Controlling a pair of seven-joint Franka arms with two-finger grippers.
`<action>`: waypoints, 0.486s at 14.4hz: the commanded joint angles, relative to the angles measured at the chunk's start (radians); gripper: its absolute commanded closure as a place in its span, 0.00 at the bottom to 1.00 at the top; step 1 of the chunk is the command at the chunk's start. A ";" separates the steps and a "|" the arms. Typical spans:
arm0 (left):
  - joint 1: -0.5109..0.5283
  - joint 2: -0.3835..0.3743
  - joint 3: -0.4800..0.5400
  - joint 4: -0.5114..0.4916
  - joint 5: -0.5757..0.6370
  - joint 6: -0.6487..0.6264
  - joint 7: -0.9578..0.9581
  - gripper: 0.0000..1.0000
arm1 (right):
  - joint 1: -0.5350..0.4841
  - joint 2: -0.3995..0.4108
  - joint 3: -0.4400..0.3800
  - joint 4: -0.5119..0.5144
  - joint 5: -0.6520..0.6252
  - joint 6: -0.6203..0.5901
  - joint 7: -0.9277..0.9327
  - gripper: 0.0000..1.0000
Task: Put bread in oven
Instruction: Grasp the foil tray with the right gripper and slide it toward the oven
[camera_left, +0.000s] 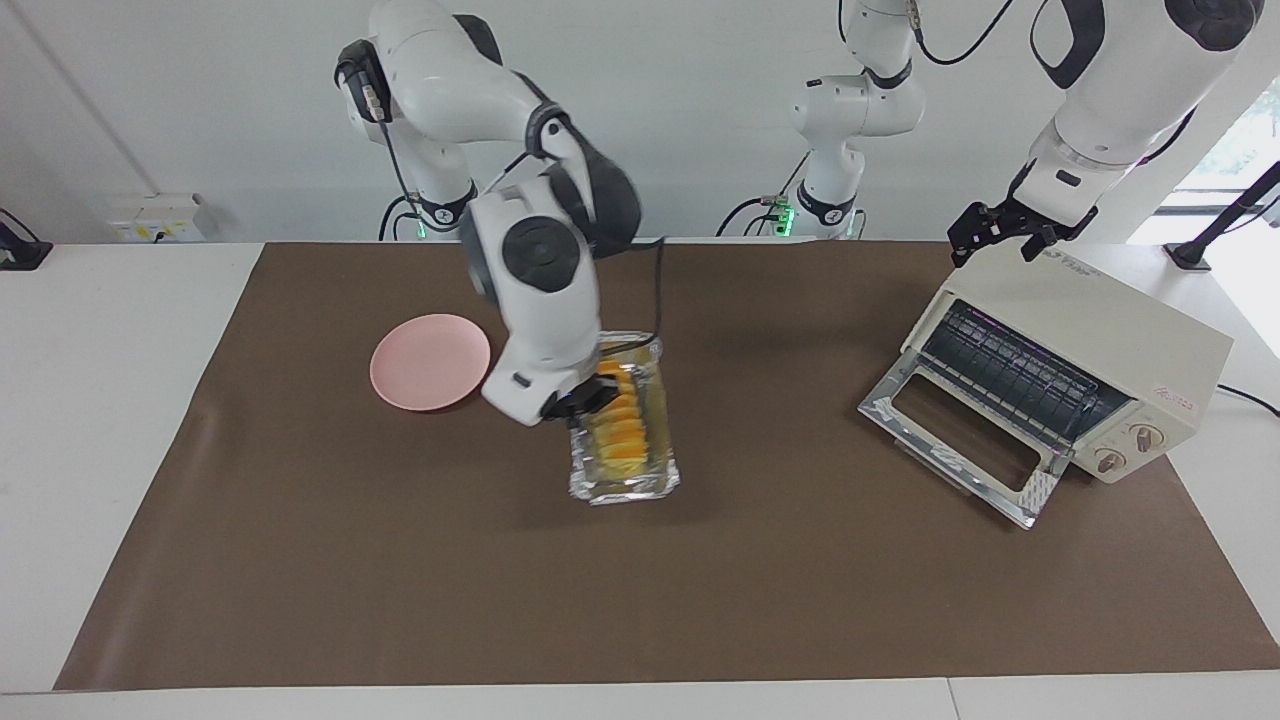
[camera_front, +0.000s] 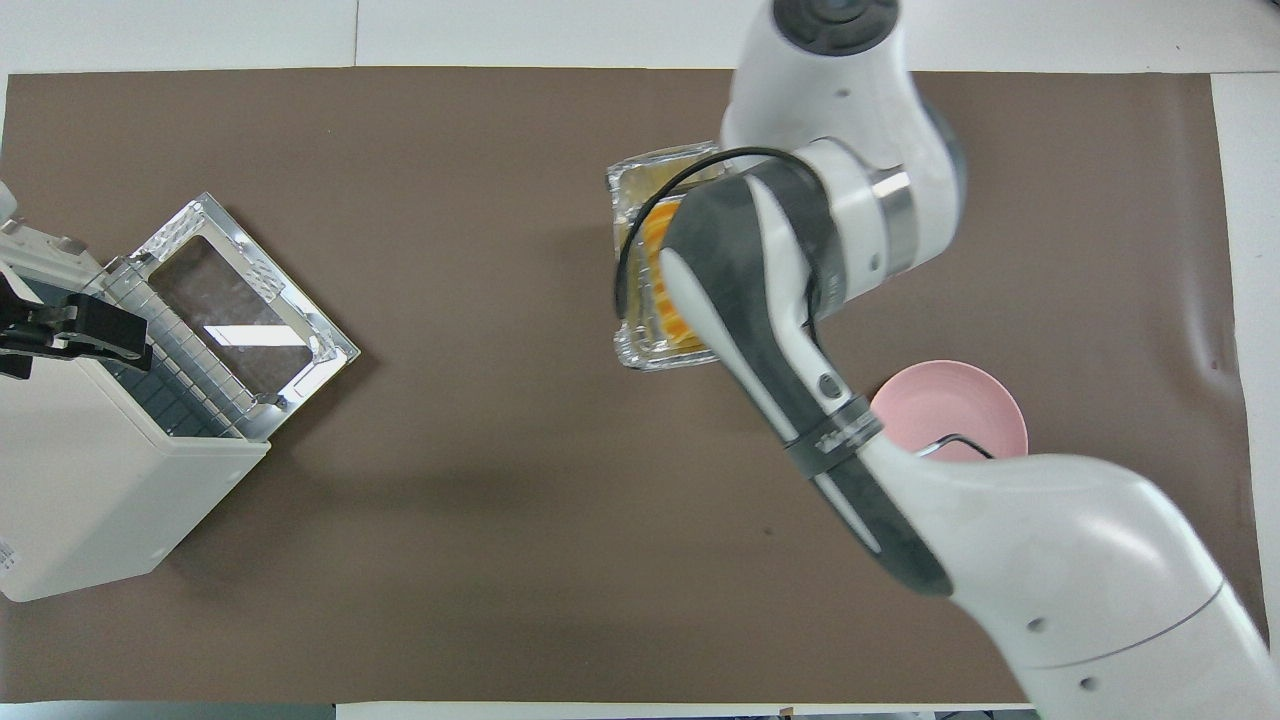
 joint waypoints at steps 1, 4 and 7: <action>0.012 -0.019 -0.004 -0.012 -0.014 -0.010 0.011 0.00 | 0.115 -0.046 -0.014 -0.160 0.024 0.140 0.145 1.00; 0.012 -0.019 -0.004 -0.012 -0.014 -0.010 0.011 0.00 | 0.201 -0.137 -0.017 -0.487 0.014 0.420 0.208 1.00; 0.012 -0.019 -0.004 -0.012 -0.014 -0.010 0.011 0.00 | 0.203 -0.180 -0.017 -0.621 0.011 0.518 0.208 1.00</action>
